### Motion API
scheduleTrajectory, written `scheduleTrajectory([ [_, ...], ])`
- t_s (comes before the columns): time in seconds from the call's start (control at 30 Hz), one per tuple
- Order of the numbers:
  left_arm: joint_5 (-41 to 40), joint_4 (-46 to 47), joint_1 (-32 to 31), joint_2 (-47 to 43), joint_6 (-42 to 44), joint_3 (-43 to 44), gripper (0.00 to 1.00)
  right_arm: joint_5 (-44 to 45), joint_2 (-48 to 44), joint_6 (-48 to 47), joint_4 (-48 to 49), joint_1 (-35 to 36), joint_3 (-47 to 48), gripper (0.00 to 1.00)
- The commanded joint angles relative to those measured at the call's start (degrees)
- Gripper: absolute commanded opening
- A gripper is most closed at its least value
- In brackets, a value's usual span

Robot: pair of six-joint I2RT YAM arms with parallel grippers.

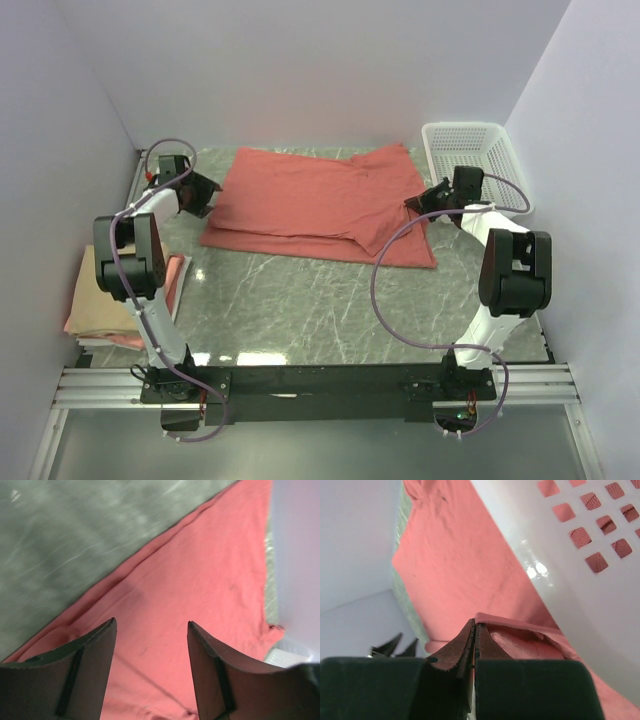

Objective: Fold and stack the t-shirts
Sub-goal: Fold the tshirt

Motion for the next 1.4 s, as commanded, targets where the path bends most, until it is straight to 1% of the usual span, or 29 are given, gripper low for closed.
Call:
scheduleTrajectory([
  [0.0, -4.3, -1.3, -0.2, -7.0, -0.2, -4.2, 0.63, 0.3, 0.8, 4.3, 6.8, -0.6, -1.1, 0.0],
  [0.17, -6.8, -0.4, -0.4, -10.6, -1.6, -9.7, 0.63, 1.1, 1.7, 4.5, 7.2, -0.5, -1.1, 0.0],
  [0.27, -7.1, -1.0, -1.0, -9.8, -1.6, -9.4, 0.63, 1.0, 1.7, 4.2, 7.5, -0.5, -1.1, 0.03],
  [0.3, -7.4, -1.3, -1.3, -8.9, -1.7, -9.1, 0.63, 1.0, 1.7, 4.1, 7.6, -0.6, -1.2, 0.09],
  [0.37, -7.7, -1.7, -1.7, -8.4, -2.2, -8.7, 0.63, 1.0, 1.1, 3.5, 7.9, -0.5, -1.5, 0.16],
  [0.4, -7.6, -1.4, -1.8, -8.2, -2.3, -8.7, 0.63, 1.1, 1.0, 3.1, 7.8, -0.5, -1.5, 0.24],
  [0.47, -7.8, -1.2, -1.9, -8.3, -2.6, -8.9, 0.63, 1.4, 0.5, 2.3, 7.3, -0.3, -1.2, 0.32],
  [0.5, -7.7, -0.7, -2.0, -8.4, -2.5, -8.9, 0.63, 1.5, 0.5, 1.3, 6.8, -0.2, -0.9, 0.42],
  [0.53, -7.3, -0.3, -2.0, -8.2, -2.3, -8.7, 0.64, 1.5, 0.4, 0.8, 6.3, -0.1, -0.2, 0.45],
  [0.57, -7.3, -0.5, -2.0, -7.9, -2.2, -7.9, 0.64, 1.6, 0.4, -0.5, 5.2, 0.1, 0.2, 0.51],
  [0.67, -6.7, -1.0, -2.0, -6.1, -2.2, -5.8, 0.64, 2.9, -1.2, -3.7, 3.6, 0.8, 1.2, 0.58],
  [0.73, -6.5, -1.9, -2.1, -5.6, -1.9, -4.5, 0.64, 5.6, -3.4, -5.9, 0.8, 1.6, 1.4, 0.58],
  [0.77, -6.5, -1.8, -2.1, -5.9, -1.9, -4.6, 0.64, 6.7, -4.2, -8.5, -1.6, 2.1, 1.4, 0.58],
  [0.87, -7.9, -2.0, -2.0, -8.6, -2.0, -5.6, 0.64, 11.1, -7.9, -12.0, -4.0, 4.5, -0.6, 0.58],
  [0.9, -7.9, -2.2, -2.1, -9.9, -2.0, -5.7, 0.64, 12.8, -8.9, -12.8, -4.9, 6.7, -1.2, 0.58],
  [0.93, -7.8, -3.4, -2.1, -10.5, -1.9, -5.9, 0.65, 15.9, -10.1, -13.6, -5.6, 7.6, -1.5, 0.58],
  [0.97, -9.6, -3.9, -2.1, -11.8, -1.7, -6.0, 0.65, 17.6, -10.5, -14.8, -6.6, 8.5, -1.9, 0.59],
  [1.03, -10.2, -5.5, -2.1, -12.9, -1.2, -6.5, 0.66, 20.4, -11.3, -15.7, -7.2, 9.9, -2.7, 0.59],
  [1.1, -11.3, -6.0, -2.1, -14.5, -0.9, -7.2, 0.66, 21.0, -11.4, -16.9, -8.1, 10.6, -2.9, 0.59],
  [1.23, -12.2, -6.1, -2.2, -17.8, -2.2, -12.4, 0.66, 23.7, -11.6, -19.0, -9.2, 14.5, -3.6, 0.59],
  [1.37, -13.2, -5.2, -2.4, -19.3, -3.4, -15.6, 0.66, 22.9, -10.4, -19.4, -8.5, 16.6, -4.3, 0.59],
])
